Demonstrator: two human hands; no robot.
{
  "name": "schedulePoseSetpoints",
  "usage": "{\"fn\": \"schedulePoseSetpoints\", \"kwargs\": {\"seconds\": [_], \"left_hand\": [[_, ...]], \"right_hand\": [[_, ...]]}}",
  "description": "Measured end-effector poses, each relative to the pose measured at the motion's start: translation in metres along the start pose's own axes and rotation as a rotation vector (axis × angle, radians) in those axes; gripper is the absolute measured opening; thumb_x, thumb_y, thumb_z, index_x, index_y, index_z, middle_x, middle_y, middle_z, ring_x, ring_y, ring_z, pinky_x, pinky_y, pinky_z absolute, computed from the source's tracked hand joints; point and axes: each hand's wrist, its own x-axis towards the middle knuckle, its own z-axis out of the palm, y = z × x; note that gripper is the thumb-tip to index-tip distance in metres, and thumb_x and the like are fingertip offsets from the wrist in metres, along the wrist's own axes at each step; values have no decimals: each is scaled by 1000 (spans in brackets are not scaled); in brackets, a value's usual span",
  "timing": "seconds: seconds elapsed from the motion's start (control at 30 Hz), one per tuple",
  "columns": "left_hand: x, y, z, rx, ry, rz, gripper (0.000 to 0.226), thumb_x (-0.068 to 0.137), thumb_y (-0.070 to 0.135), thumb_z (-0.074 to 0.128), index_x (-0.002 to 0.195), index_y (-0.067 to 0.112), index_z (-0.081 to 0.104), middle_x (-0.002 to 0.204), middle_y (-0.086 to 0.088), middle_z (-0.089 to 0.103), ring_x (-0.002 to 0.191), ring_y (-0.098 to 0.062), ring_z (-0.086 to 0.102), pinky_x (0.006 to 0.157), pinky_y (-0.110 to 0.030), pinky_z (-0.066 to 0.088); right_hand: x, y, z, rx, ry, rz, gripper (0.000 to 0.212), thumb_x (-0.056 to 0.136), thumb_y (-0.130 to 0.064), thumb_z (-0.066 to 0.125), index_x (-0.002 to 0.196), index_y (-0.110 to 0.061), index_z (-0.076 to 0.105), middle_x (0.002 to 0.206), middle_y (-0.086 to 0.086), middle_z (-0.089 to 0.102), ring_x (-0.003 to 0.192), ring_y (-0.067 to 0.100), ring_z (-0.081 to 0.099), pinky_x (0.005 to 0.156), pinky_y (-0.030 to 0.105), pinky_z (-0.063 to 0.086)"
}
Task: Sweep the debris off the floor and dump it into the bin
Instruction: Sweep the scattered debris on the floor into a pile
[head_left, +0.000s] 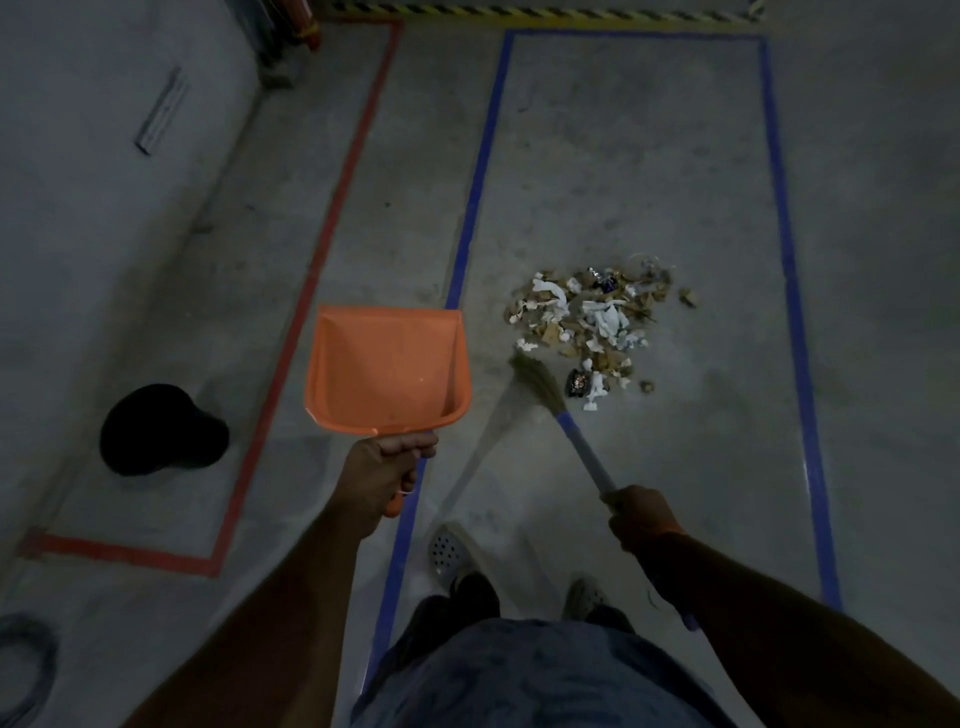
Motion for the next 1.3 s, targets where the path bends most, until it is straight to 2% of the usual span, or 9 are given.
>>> {"fn": "schedulePoseSetpoints", "kwargs": {"seconds": [0.17, 0.43, 0.7, 0.8, 0.87, 1.0, 1.1, 1.17, 1.3], "left_hand": [[-26, -8, 59, -25, 3, 5, 28, 96, -7, 52, 105, 9, 74, 90, -5, 76, 56, -11, 51, 51, -23, 44], [-21, -14, 157, -4, -95, 20, 27, 96, -5, 54, 107, 10, 74, 99, -11, 74, 57, -12, 52, 51, -25, 43], [-14, -8, 202, 72, -174, -10, 29, 98, -5, 52, 107, 12, 73, 100, -12, 73, 56, -10, 50, 51, -23, 42], [-6, 2, 208, 74, -185, -14, 30, 97, -6, 52, 106, 13, 74, 99, -11, 73, 56, -10, 50, 50, -23, 42], [-3, 9, 212, 74, -191, -4, 30, 97, -7, 51, 107, 11, 73, 97, -11, 73, 56, -10, 50, 51, -22, 42], [2, 19, 213, 93, -167, 12, 30, 96, -7, 51, 104, 11, 74, 94, -8, 75, 53, -9, 50, 49, -19, 43], [2, 20, 204, 100, -159, 20, 31, 96, -7, 52, 104, 12, 74, 93, -8, 75, 52, -8, 50, 47, -19, 41], [1, 20, 198, 104, -159, 19, 30, 96, -6, 53, 104, 13, 75, 95, -8, 76, 53, -8, 50, 47, -20, 40], [-10, 17, 192, 96, -152, 26, 29, 96, -7, 53, 103, 11, 75, 91, -6, 76, 52, -7, 52, 50, -19, 44]], "right_hand": [[-16, 52, -29, 28, 47, -38, 46, 88, -13, 59, 134, -19, 58, 120, 14, 65, 103, 31, 67, 93, 35, 53], [-65, 170, -53, 79, 101, -14, 46, 87, -15, 61, 133, -25, 60, 108, 14, 71, 90, 31, 70, 81, 36, 57], [-90, 241, -36, 212, 116, 138, 46, 85, -15, 65, 131, -23, 62, 108, 16, 70, 87, 33, 69, 83, 37, 56], [-86, 242, -25, 289, 107, 194, 46, 85, -12, 65, 130, -18, 62, 104, 12, 68, 84, 30, 69, 83, 39, 57], [-78, 235, -19, 348, 105, 222, 45, 84, -10, 65, 128, -16, 63, 96, 10, 67, 81, 32, 70, 74, 37, 60], [-57, 208, -17, 398, 73, 205, 45, 83, -10, 65, 128, -14, 63, 107, 14, 67, 76, 29, 69, 66, 36, 61], [-43, 182, -22, 384, 52, 154, 45, 86, -11, 62, 130, -17, 61, 111, 12, 65, 71, 21, 64, 60, 24, 59], [-35, 169, -25, 421, 63, 125, 45, 85, -10, 62, 129, -16, 63, 106, 11, 65, 62, 17, 61, 44, 12, 49], [-33, 158, -29, 503, 152, 119, 42, 84, -8, 62, 126, -15, 66, 102, 14, 68, 60, 22, 63, 37, 10, 45]]}}
